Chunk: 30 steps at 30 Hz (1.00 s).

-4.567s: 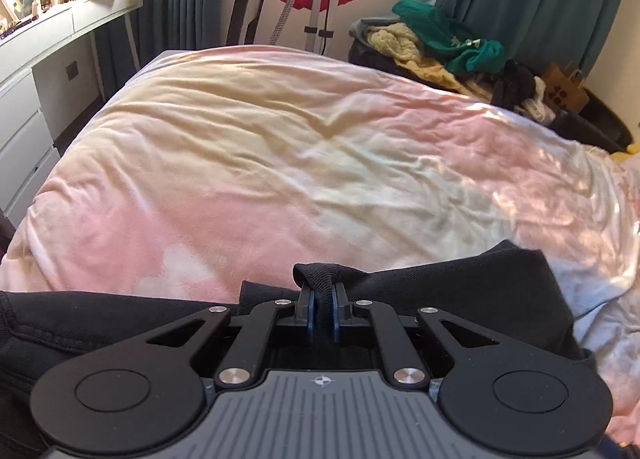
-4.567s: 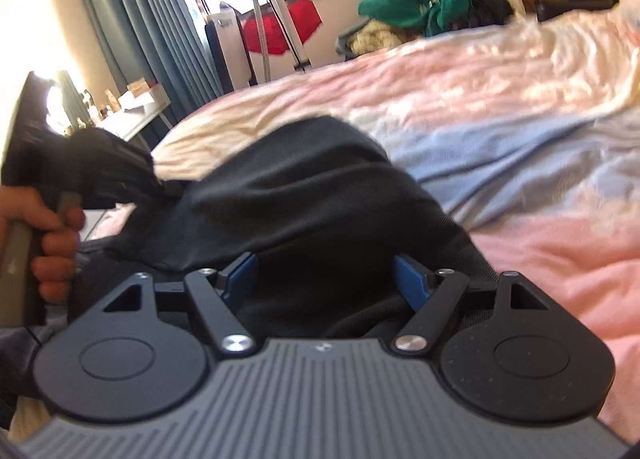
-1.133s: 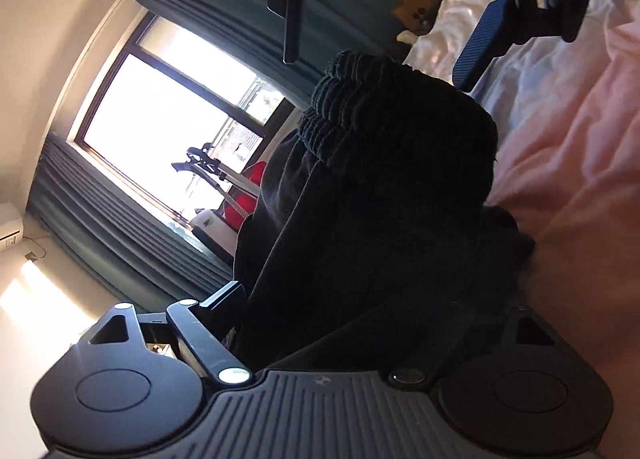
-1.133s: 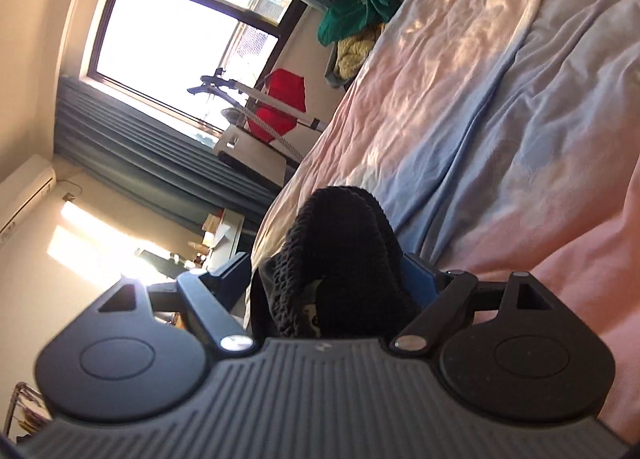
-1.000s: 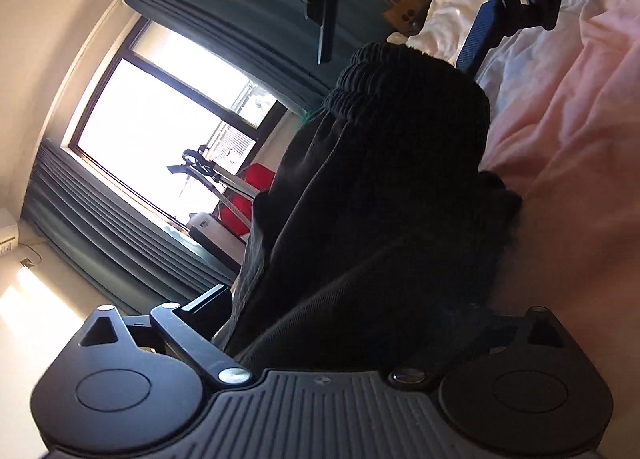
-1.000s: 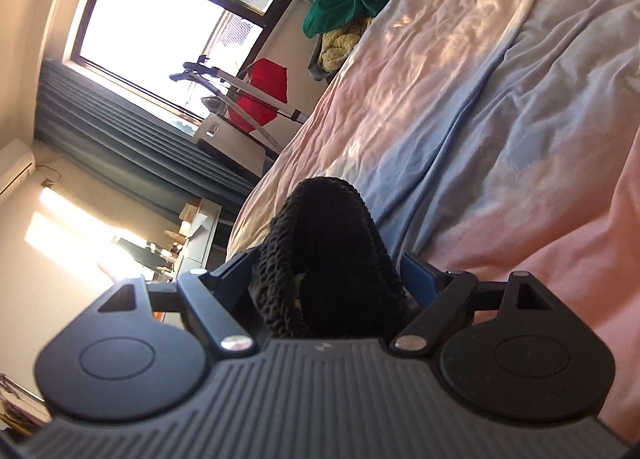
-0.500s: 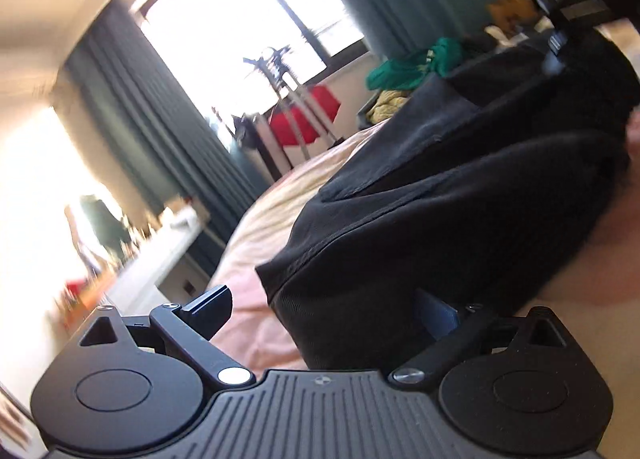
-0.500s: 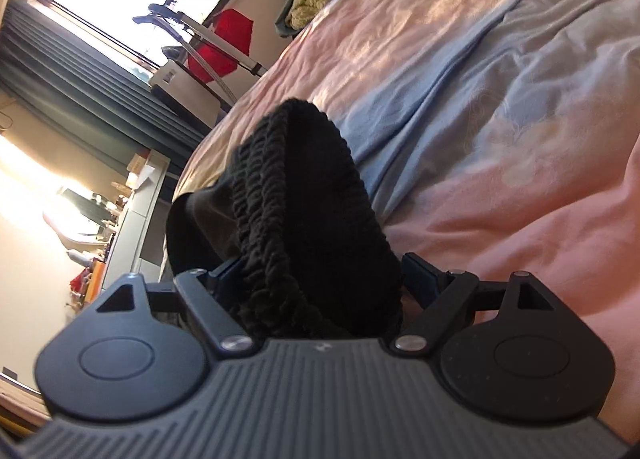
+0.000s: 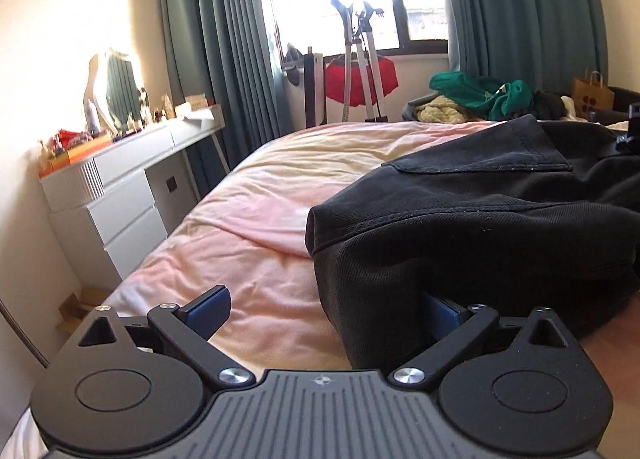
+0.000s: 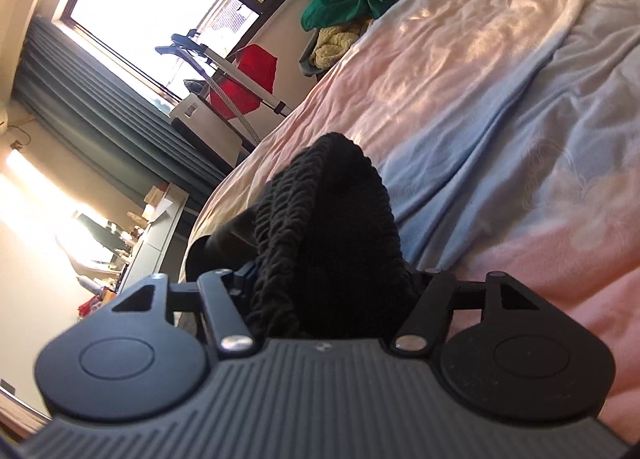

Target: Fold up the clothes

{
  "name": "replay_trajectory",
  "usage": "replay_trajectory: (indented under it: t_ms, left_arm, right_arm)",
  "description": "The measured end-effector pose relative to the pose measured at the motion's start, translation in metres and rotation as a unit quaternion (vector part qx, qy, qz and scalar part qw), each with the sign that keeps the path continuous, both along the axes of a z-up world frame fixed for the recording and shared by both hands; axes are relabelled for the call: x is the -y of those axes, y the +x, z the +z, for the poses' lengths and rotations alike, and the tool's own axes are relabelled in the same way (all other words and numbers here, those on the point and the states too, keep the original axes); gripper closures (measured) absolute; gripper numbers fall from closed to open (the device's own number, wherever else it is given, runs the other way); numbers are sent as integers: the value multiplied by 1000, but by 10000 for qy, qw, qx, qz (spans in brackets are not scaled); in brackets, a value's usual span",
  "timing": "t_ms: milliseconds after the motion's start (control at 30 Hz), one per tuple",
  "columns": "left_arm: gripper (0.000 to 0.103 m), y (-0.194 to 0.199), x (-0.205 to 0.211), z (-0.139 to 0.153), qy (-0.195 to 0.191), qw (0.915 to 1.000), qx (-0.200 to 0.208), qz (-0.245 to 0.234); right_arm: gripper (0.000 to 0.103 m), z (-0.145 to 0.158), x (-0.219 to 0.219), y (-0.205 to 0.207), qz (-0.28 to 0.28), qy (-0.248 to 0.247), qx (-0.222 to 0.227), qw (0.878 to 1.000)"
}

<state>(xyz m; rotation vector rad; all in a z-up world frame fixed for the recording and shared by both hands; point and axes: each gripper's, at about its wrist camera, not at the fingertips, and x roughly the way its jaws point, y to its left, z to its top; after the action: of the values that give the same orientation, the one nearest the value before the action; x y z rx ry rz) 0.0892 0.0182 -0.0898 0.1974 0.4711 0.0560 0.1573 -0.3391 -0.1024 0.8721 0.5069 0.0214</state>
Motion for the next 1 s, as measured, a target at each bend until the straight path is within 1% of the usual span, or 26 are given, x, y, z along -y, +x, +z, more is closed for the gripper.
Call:
replay_trajectory:
  t_ms: [67, 133, 167, 267, 333, 433, 500, 567, 633, 667, 733, 767, 900, 1000]
  left_arm:
    - [3, 0, 5, -3, -17, 10000, 79, -27]
    - [3, -5, 5, -5, -102, 9999, 125, -61]
    - [3, -5, 4, -5, -167, 9997, 142, -84]
    - [3, -5, -1, -4, -411, 9989, 169, -142]
    - [3, -4, -3, -4, -498, 9986, 140, -148]
    - [3, -5, -3, -5, -498, 9986, 116, -143]
    - [3, -5, -5, -6, -499, 9987, 90, -109]
    - [3, -4, -5, -6, -541, 9985, 40, -62]
    - [3, -4, -7, -6, -592, 9982, -9, -38]
    - [3, -5, -7, -6, -612, 9981, -27, -32]
    - [3, -5, -8, -6, -645, 9979, -58, -30]
    - [3, -6, -9, -5, -671, 9977, -58, -18]
    - [3, -8, -12, -4, -842, 9964, -122, 54]
    - [3, -9, -16, -4, -1007, 9947, -189, 126]
  right_arm:
    - [50, 9, 3, 2, 87, -72, 222, 9997]
    - [50, 16, 6, 6, 158, -143, 414, 9989]
    - [50, 16, 8, 9, 157, -202, 430, 9987]
    - [50, 0, 12, 18, -10, -385, 84, 9992]
    - [48, -16, 17, 21, -90, -240, -112, 9996]
    - [43, -31, 25, 19, -130, 305, -225, 9992]
    - [40, -31, 26, 14, -141, 486, -223, 9985]
    - [39, -28, 24, 6, -147, 528, -227, 9982]
    - [35, -25, 20, -3, -201, 592, -266, 9977]
    - [30, -24, 18, -7, -245, 613, -306, 9973]
    - [26, -21, 14, -16, -328, 608, -402, 9968]
    - [16, -20, 13, -21, -356, 610, -436, 9965]
    - [16, -18, 12, -41, -361, 866, -445, 9946]
    - [16, -13, 13, -48, -283, 848, -417, 9951]
